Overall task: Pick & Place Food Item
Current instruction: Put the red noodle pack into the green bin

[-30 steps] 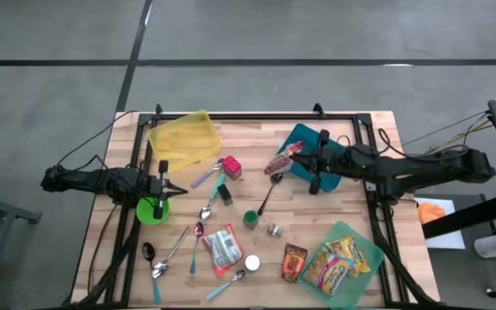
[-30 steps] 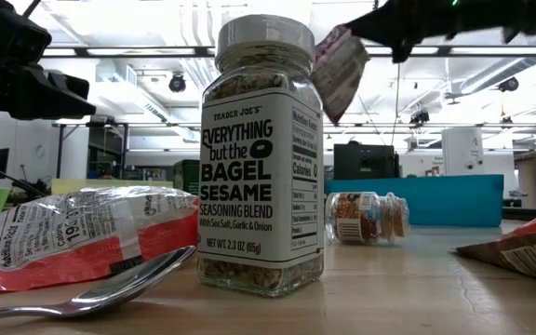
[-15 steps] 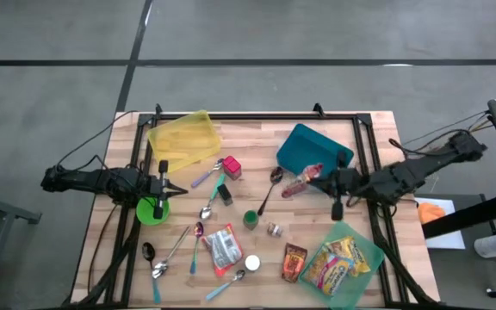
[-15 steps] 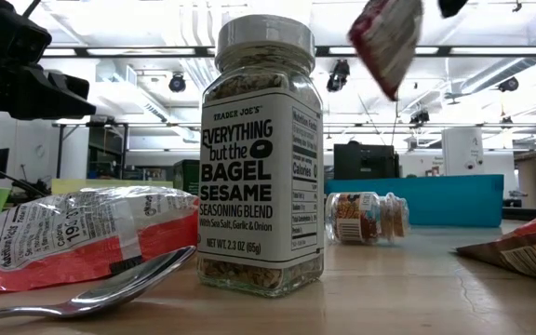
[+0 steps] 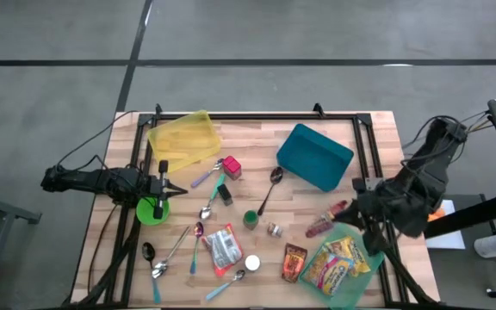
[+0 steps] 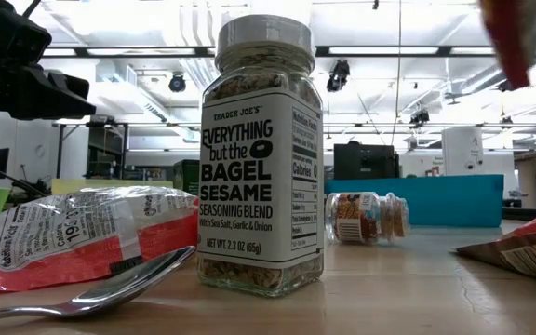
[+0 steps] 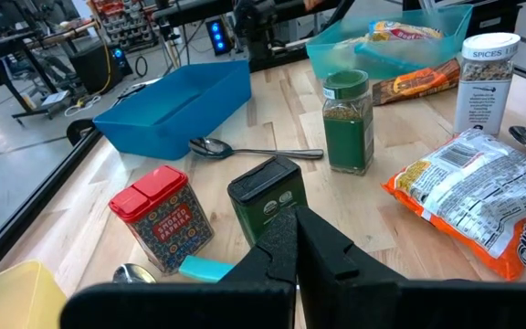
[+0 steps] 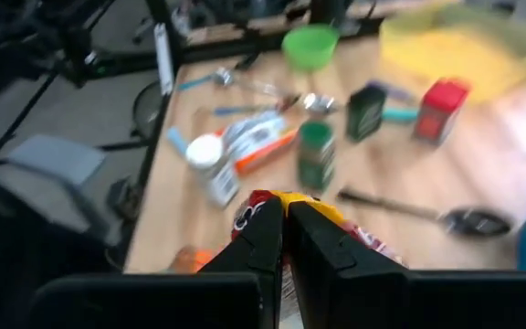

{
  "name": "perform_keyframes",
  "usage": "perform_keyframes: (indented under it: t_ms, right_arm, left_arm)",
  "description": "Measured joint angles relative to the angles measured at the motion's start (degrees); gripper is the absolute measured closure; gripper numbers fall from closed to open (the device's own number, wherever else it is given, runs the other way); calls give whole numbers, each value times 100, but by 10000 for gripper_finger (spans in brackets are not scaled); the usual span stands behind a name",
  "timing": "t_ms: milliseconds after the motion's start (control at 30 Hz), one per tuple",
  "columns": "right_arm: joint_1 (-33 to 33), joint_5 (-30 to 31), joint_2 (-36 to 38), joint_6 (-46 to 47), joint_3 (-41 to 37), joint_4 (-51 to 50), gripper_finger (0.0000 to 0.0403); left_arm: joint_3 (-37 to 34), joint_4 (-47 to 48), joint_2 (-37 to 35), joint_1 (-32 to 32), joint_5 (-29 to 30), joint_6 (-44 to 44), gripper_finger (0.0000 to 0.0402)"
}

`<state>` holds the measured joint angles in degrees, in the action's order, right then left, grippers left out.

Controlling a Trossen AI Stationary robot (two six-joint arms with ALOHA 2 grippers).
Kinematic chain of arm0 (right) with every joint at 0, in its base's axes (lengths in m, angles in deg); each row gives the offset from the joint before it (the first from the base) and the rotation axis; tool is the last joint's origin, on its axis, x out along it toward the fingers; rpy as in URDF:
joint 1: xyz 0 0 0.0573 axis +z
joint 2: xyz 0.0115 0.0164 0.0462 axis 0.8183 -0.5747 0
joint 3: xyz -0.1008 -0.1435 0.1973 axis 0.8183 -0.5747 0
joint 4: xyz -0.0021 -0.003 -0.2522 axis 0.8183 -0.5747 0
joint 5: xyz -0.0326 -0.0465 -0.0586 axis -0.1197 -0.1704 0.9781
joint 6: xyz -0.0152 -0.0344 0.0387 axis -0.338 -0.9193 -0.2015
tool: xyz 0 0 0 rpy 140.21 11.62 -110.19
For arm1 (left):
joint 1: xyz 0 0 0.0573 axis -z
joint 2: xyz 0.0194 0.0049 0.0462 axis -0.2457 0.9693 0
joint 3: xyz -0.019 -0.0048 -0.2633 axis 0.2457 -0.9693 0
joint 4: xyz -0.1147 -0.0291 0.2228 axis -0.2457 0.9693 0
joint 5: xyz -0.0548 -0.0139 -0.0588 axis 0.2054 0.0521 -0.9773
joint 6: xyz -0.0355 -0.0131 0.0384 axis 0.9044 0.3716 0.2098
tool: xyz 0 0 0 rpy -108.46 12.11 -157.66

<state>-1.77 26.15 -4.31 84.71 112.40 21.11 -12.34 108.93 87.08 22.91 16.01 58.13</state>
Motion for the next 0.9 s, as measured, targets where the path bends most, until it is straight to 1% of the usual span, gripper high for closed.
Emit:
perform_keyframes:
  t_ms: [100,200,333,433,567,667,767,900]
  right_arm:
    - [402,-22,-259,699,206,-357,390]
    - [804,-70,-565,1674,518,-778,390]
    - [1288,-88,-1121,2788,976,-1438,390]
    - [1532,-158,-1580,3735,1304,-2088,390]
    - [1719,-647,-2156,5169,1539,-2999,390]
    - [1832,-1070,-2482,6136,1591,-3426,390]
    - [1876,-1453,-2683,6805,1512,-3490,390]
    - [1873,-1904,-2841,7409,1373,-3505,390]
  left_arm:
    - [0,0,0,1,0,0,401]
    - [2,0,0,-1,0,0,401]
    - [0,0,0,0,0,0,401]
    - [1,0,0,0,0,0,401]
    - [2,0,0,-1,0,0,401]
    - [2,0,0,1,0,0,401]
    - [1,0,0,-1,-1,0,401]
    - [0,0,0,-1,0,0,401]
